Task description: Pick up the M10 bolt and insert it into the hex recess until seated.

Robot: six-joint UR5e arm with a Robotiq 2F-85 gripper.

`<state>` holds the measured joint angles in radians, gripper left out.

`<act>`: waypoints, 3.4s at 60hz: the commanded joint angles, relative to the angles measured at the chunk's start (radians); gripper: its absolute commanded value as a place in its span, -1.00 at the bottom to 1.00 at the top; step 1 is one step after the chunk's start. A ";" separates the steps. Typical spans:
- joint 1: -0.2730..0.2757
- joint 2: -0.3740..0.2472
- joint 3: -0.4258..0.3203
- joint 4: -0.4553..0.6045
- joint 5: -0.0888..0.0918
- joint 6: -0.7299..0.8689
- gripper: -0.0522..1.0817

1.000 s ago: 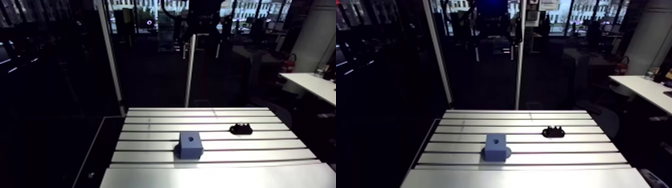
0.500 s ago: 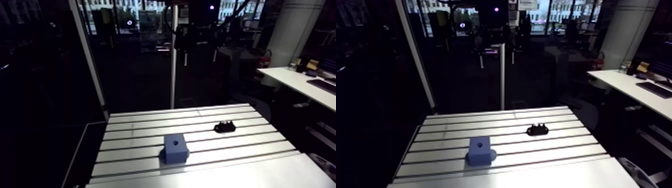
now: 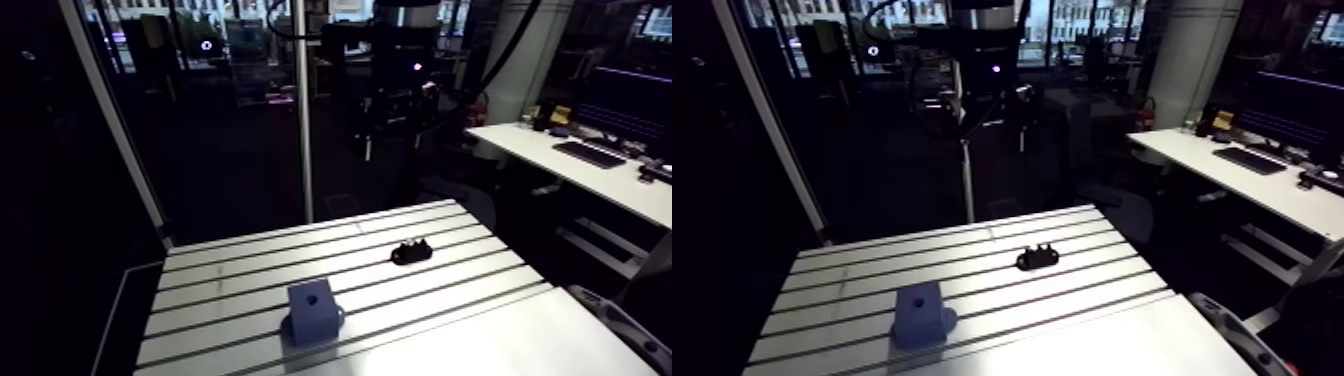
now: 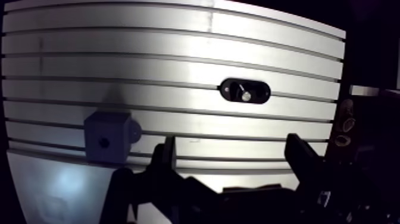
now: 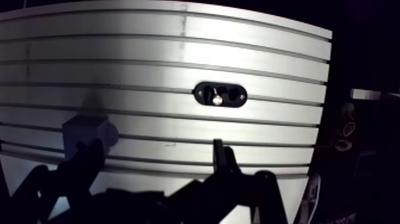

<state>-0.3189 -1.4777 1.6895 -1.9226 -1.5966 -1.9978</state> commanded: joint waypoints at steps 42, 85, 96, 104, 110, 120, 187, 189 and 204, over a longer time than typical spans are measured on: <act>-0.114 0.117 0.229 -0.405 0.049 -0.032 -0.50; -0.142 0.199 0.238 -0.471 0.059 -0.030 -0.13; -0.156 0.213 0.238 -0.471 0.084 -0.029 -0.09; -0.169 0.219 0.243 -0.471 0.093 -0.029 -0.07; -0.171 0.225 0.244 -0.473 0.093 -0.029 -0.07; -0.171 0.228 0.247 -0.474 0.091 -0.031 -0.07; -0.172 0.253 0.276 -0.530 0.102 -0.022 -0.06; -0.172 0.259 0.276 -0.530 0.102 -0.022 -0.06; -0.172 0.261 0.276 -0.530 0.102 -0.014 -0.06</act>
<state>-0.4906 -1.2198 1.9664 -2.4522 -1.4948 -2.0173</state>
